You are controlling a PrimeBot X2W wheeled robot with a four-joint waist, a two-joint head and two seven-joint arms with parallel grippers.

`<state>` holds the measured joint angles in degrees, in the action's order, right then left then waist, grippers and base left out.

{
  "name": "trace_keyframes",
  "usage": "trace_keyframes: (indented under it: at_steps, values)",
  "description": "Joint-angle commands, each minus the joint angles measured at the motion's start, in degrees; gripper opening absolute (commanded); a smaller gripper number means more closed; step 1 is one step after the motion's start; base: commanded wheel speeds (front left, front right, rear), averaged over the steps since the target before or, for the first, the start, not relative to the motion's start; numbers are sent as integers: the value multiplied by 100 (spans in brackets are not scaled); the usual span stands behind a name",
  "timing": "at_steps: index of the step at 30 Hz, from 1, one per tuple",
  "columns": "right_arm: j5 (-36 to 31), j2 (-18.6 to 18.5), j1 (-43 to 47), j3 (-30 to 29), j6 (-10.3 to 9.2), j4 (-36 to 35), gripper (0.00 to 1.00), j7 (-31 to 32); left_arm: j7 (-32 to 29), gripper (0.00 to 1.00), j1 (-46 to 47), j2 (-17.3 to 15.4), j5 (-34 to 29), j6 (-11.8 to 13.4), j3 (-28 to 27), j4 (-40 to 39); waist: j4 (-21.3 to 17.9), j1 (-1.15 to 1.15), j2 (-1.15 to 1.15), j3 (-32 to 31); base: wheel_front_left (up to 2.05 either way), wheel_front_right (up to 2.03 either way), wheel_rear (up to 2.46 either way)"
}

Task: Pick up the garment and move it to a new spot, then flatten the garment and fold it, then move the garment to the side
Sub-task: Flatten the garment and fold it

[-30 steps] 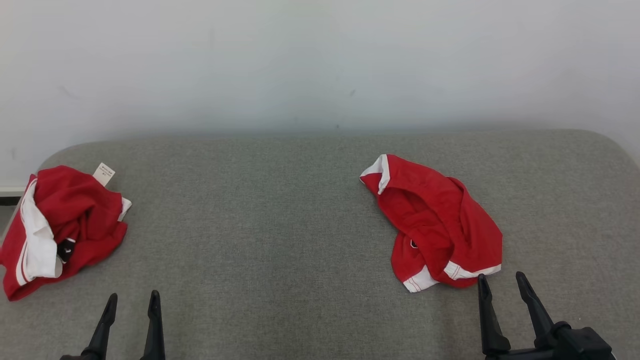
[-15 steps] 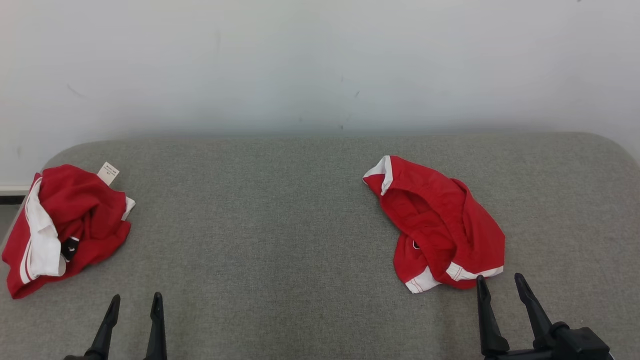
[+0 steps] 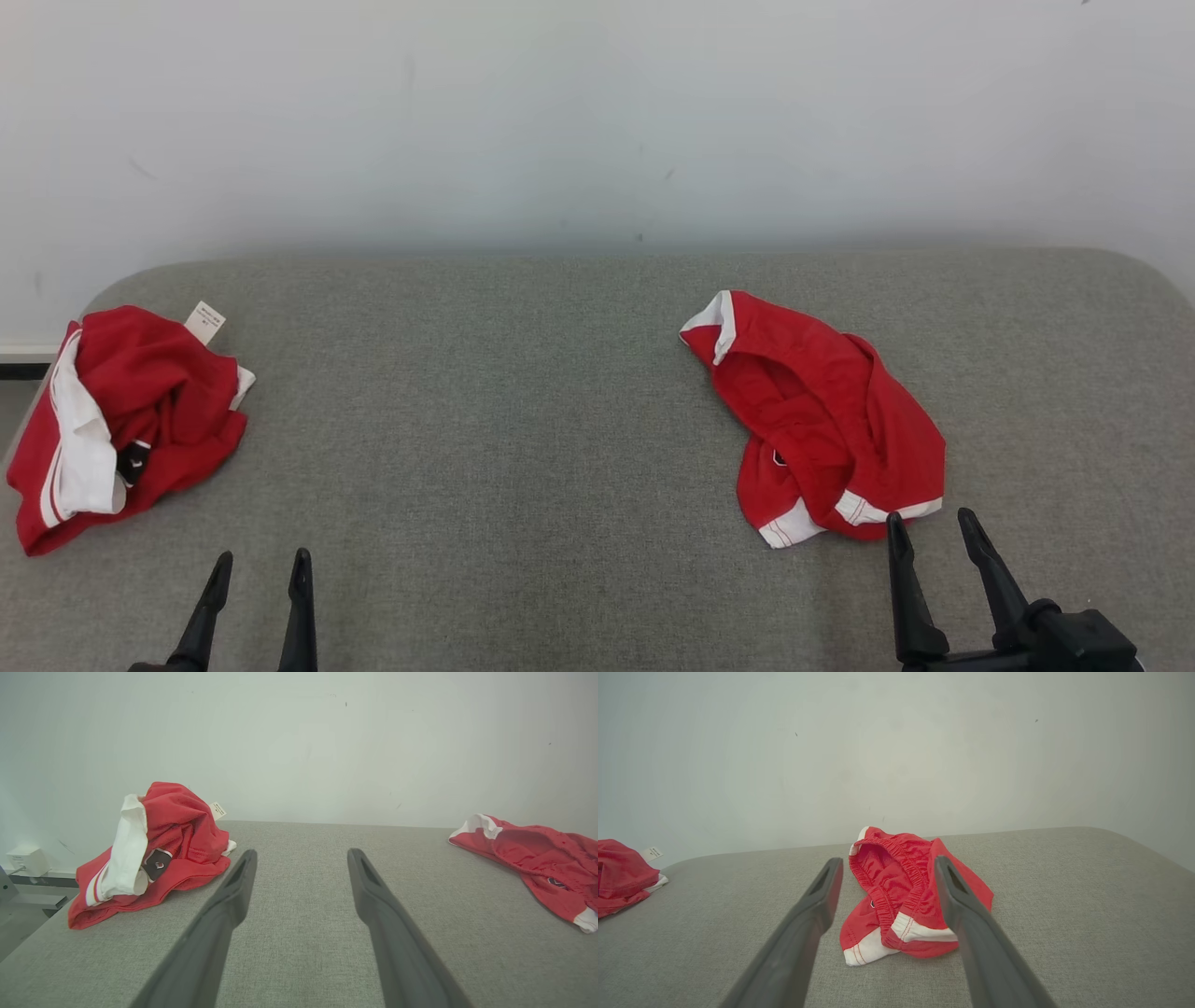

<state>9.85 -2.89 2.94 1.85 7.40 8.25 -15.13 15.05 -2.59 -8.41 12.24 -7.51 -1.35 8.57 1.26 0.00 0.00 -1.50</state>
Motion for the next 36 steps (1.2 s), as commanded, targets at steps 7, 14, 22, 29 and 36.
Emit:
trace_keyframes:
  at_steps: [7,14,22,29,36]
  values:
    - [22,2,25,8,18,17,100,-2,19,100,-18,-55,-38,6,12,7,12,0,0,-9,0,0,0]
    - [21,2,11,-4,18,37,100,-2,19,100,8,-80,32,6,22,8,13,0,0,-24,0,0,0]
    - [50,2,-53,-8,18,50,100,-2,19,100,370,-306,3,6,362,76,-116,0,0,40,0,0,0]
    - [90,2,-123,31,18,105,100,-2,-33,100,1326,-571,222,6,1291,317,-513,0,0,214,0,0,0]
    - [193,2,-266,47,18,92,100,-2,-85,100,2420,-431,485,7,2450,743,-1068,0,0,586,0,0,0]
